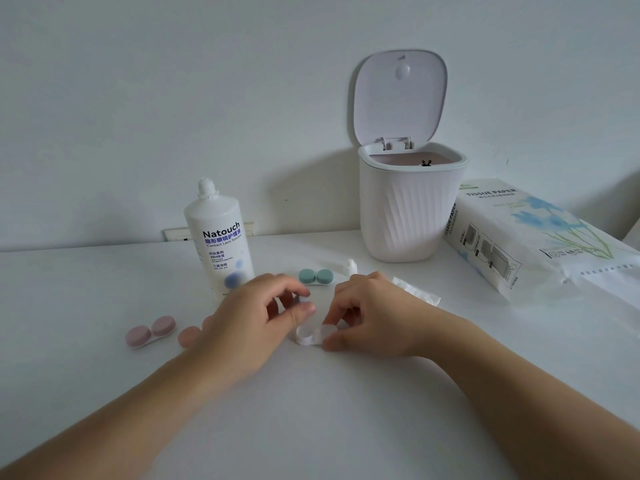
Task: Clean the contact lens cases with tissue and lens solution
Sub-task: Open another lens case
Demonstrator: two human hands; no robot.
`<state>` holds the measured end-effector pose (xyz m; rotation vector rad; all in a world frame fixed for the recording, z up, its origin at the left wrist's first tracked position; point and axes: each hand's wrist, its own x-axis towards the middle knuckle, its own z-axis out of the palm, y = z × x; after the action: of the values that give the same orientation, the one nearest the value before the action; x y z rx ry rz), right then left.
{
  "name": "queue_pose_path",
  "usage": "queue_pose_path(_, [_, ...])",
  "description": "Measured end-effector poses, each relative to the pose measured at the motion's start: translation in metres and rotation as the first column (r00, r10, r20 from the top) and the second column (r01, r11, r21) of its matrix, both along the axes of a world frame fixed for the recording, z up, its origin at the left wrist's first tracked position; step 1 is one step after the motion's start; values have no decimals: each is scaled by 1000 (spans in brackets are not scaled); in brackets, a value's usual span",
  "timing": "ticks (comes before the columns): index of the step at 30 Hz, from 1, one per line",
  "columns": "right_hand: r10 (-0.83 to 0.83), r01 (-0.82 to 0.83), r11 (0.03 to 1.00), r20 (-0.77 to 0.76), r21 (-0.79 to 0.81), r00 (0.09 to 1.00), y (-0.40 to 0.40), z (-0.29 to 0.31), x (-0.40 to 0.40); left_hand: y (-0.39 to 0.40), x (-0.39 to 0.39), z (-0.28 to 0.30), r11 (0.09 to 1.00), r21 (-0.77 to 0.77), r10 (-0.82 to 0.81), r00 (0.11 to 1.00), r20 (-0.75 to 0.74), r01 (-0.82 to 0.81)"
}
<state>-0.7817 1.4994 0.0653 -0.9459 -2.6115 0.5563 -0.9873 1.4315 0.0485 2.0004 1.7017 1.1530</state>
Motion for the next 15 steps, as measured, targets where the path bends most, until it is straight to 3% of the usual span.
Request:
queue_pose_path(3, [-6, 6, 1000, 10, -6, 1000, -1, 1, 0, 10, -5, 4, 998, -29, 64, 989, 136, -60])
queue_pose_path(7, [-12, 12, 1000, 20, -11, 1000, -1, 1, 0, 20, -6, 4, 993, -57, 107, 990, 97, -101])
queue_pose_path(11, [-12, 13, 1000, 18, -14, 1000, 0, 0, 0, 22, -6, -3, 988, -106, 100, 988, -119, -113])
queue_pose_path(15, [-19, 19, 1000, 12, -22, 1000, 0, -2, 1, 20, -7, -2, 991, -57, 87, 921, -381, -117])
